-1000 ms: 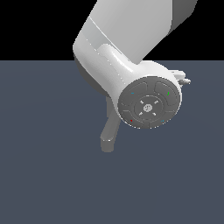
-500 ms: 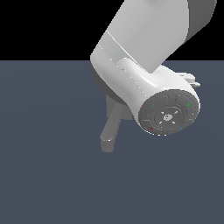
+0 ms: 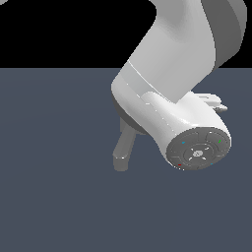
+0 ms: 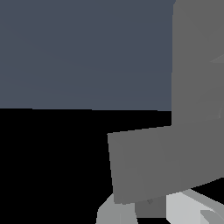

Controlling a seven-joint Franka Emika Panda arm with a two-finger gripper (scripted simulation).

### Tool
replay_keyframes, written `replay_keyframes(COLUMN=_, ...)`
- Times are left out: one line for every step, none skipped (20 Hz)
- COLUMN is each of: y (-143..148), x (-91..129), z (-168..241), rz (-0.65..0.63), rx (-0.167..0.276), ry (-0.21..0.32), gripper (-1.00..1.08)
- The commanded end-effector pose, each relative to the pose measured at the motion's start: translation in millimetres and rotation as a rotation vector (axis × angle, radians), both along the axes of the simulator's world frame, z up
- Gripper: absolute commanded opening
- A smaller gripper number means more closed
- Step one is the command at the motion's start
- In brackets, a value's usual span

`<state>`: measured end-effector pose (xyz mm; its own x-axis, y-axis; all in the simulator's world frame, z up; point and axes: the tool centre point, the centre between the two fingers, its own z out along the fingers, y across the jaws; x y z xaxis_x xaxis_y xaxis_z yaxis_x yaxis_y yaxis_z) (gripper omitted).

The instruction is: Turn on the faucet by rotating a designated handle.

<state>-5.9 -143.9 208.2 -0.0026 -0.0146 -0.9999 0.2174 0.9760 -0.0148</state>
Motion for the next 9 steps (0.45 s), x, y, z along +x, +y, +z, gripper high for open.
replay_keyframes(y=-0.9, x=1.0, z=-9.8, rz=0.005, rx=0.000, ry=0.002, gripper=-1.00)
replay_keyframes(y=-2.1, x=0.8, z=-13.1, rz=0.005, rx=0.000, ry=0.002, gripper=-1.00)
replay_keyframes(y=-3.4, x=0.7, z=-16.5, rz=0.005, rx=0.000, ry=0.002, gripper=-1.00)
replay_keyframes(y=-4.6, x=0.6, z=-19.7, rz=0.005, rx=-0.001, ry=0.002, gripper=-1.00)
replay_keyframes(y=-5.9, x=0.4, z=-23.2, rz=0.005, rx=-0.001, ry=0.002, gripper=-1.00)
replay_keyframes(y=-7.1, x=0.3, z=-26.4, rz=0.005, rx=-0.001, ry=0.001, gripper=-1.00)
replay_keyframes(y=-8.4, x=0.2, z=-29.9, rz=0.005, rx=-0.001, ry=0.001, gripper=-1.00)
replay_keyframes(y=-9.6, x=0.0, z=-33.2, rz=0.005, rx=-0.001, ry=0.001, gripper=-1.00)
replay_keyframes(y=-9.6, x=0.0, z=-33.2, rz=0.005, rx=-0.001, ry=0.001, gripper=-1.00)
